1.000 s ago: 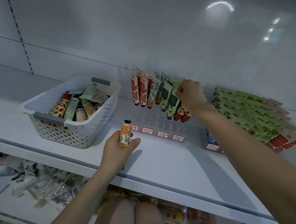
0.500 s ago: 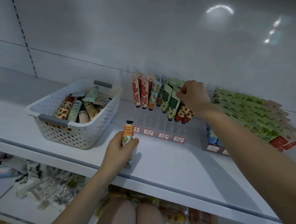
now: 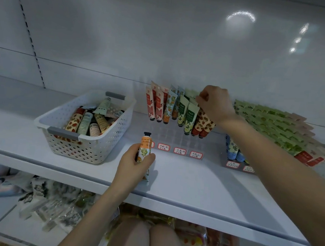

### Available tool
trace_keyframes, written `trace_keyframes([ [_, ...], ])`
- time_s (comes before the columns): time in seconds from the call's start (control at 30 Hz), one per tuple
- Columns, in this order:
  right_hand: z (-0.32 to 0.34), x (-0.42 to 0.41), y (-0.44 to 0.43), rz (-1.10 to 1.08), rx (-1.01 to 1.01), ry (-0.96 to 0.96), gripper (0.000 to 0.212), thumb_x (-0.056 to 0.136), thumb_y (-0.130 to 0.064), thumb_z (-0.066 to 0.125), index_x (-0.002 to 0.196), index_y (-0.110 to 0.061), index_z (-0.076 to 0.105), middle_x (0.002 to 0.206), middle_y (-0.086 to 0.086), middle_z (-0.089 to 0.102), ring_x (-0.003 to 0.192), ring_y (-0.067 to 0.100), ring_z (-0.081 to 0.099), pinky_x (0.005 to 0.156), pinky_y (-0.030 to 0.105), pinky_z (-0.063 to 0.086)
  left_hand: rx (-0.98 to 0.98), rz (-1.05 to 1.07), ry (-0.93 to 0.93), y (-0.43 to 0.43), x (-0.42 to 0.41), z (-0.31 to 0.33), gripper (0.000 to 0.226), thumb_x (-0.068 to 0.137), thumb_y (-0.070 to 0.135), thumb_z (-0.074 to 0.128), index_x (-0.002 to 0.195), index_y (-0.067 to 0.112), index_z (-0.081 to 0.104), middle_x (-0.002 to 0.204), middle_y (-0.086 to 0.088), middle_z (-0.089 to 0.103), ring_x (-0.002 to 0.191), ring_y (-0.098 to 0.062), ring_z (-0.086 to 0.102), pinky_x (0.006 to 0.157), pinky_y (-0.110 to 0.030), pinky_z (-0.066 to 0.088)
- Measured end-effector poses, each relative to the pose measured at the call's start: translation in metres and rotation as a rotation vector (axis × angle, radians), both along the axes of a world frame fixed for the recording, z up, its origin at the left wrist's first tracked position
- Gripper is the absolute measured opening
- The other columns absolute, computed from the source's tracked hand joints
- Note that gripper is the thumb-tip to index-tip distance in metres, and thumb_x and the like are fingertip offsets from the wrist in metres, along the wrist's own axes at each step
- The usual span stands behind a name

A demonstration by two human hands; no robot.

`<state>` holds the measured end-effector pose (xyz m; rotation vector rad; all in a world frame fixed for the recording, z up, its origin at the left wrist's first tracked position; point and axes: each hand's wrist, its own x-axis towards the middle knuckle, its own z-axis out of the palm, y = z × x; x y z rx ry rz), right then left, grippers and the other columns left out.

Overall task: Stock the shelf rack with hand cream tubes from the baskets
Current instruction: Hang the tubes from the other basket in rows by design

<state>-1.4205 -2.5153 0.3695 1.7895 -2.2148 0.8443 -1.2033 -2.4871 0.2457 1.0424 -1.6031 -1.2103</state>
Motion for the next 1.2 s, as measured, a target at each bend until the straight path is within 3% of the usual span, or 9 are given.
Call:
trace_keyframes([
  [0.1, 0.000, 0.017, 0.013, 0.131, -0.052, -0.171, 0.021, 0.093, -0.024, 0.055, 0.090, -0.006, 0.064, 0.079, 0.007, 0.065, 0.068, 0.015, 0.060, 0.066, 0.028, 0.051, -0.045, -0.031, 0.006, 0.001, 0.001, 0.003, 0.008, 0.086, 0.018, 0.064, 0.090, 0.017, 0.057, 0.068, 0.006, 0.050, 0.057, 0.001, 0.047, 0.053, -0.008, 0.037],
  [0.27, -0.017, 0.057, 0.046, 0.373, 0.302, -0.363, 0.028, 0.087, -0.046, 0.054, 0.090, -0.019, 0.062, 0.077, -0.005, 0.066, 0.061, 0.003, 0.063, 0.053, 0.014, 0.051, -0.104, -0.061, 0.023, 0.007, 0.001, 0.013, 0.019, 0.080, 0.016, 0.071, 0.089, 0.028, 0.058, 0.078, -0.004, 0.061, 0.067, -0.009, 0.052, 0.058, -0.016, 0.041],
  [0.5, -0.039, 0.058, 0.060, 0.418, 0.294, -0.768, 0.011, 0.085, -0.021, 0.065, 0.086, -0.010, 0.066, 0.075, 0.005, 0.069, 0.056, 0.004, 0.062, 0.054, 0.015, 0.051, -0.150, -0.081, 0.019, 0.011, 0.005, 0.010, 0.029, 0.074, 0.025, 0.077, 0.095, 0.038, 0.060, 0.086, 0.004, 0.064, 0.078, -0.013, 0.058, 0.070, -0.024, 0.047],
  [0.67, -0.050, 0.037, 0.067, 0.306, 0.259, -1.181, 0.016, 0.090, -0.018, 0.058, 0.086, -0.004, 0.065, 0.080, 0.011, 0.068, 0.058, 0.009, 0.062, 0.054, 0.015, 0.053, 0.043, 0.033, 0.266, 0.010, 0.014, 0.009, 0.012, 0.082, 0.006, 0.067, 0.089, 0.017, 0.066, 0.084, -0.006, 0.068, 0.078, -0.017, 0.065, 0.068, -0.022, 0.056],
  [0.77, -0.060, 0.035, 0.075, 0.296, 0.343, -1.338, 0.019, 0.091, -0.017, 0.056, 0.091, 0.000, 0.064, 0.081, 0.013, 0.067, 0.060, 0.011, 0.063, 0.055, 0.016, 0.054, 0.034, 0.086, 0.378, 0.010, 0.013, 0.017, 0.012, 0.086, 0.002, 0.060, 0.089, 0.011, 0.066, 0.080, -0.002, 0.068, 0.074, -0.008, 0.066, 0.069, -0.019, 0.056],
  [0.87, -0.063, 0.036, 0.083, 0.299, 0.471, -1.005, 0.013, 0.090, -0.019, 0.058, 0.093, -0.008, 0.065, 0.086, 0.009, 0.069, 0.075, 0.014, 0.066, 0.067, 0.022, 0.055, -0.056, 0.098, 0.396, 0.004, 0.012, 0.023, 0.022, 0.088, 0.001, 0.057, 0.088, 0.022, 0.064, 0.084, 0.002, 0.066, 0.075, -0.002, 0.064, 0.071, -0.017, 0.055],
  [0.97, -0.047, 0.041, 0.084, 0.345, 0.242, -0.542, 0.003, 0.087, -0.018, 0.062, 0.085, -0.019, 0.064, 0.080, -0.005, 0.065, 0.073, 0.003, 0.061, 0.071, 0.018, 0.051, -0.185, 0.065, 0.248, -0.003, 0.008, 0.027, 0.022, 0.087, -0.002, 0.058, 0.093, 0.018, 0.065, 0.086, 0.006, 0.064, 0.079, -0.003, 0.062, 0.075, -0.019, 0.054],
  [1.07, -0.027, 0.050, 0.079, 0.472, 0.110, -0.359, 0.011, 0.082, -0.019, 0.068, 0.091, -0.014, 0.068, 0.079, -0.012, 0.062, 0.070, -0.008, 0.057, 0.067, 0.007, 0.046, -0.280, 0.035, 0.112, -0.005, -0.001, 0.032, 0.030, 0.084, 0.000, 0.063, 0.085, 0.029, 0.060, 0.082, 0.008, 0.062, 0.080, -0.008, 0.061, 0.075, -0.023, 0.053],
  [1.2, -0.024, 0.053, 0.071, 0.493, 0.128, -0.180, 0.012, 0.082, -0.018, 0.069, 0.090, -0.009, 0.070, 0.071, -0.011, 0.060, 0.064, -0.004, 0.058, 0.064, 0.012, 0.048, -0.332, 0.025, 0.086, -0.008, -0.012, 0.041, 0.026, 0.083, 0.000, 0.065, 0.083, 0.024, 0.057, 0.076, 0.011, 0.060, 0.069, 0.006, 0.058, 0.066, -0.012, 0.049],
])
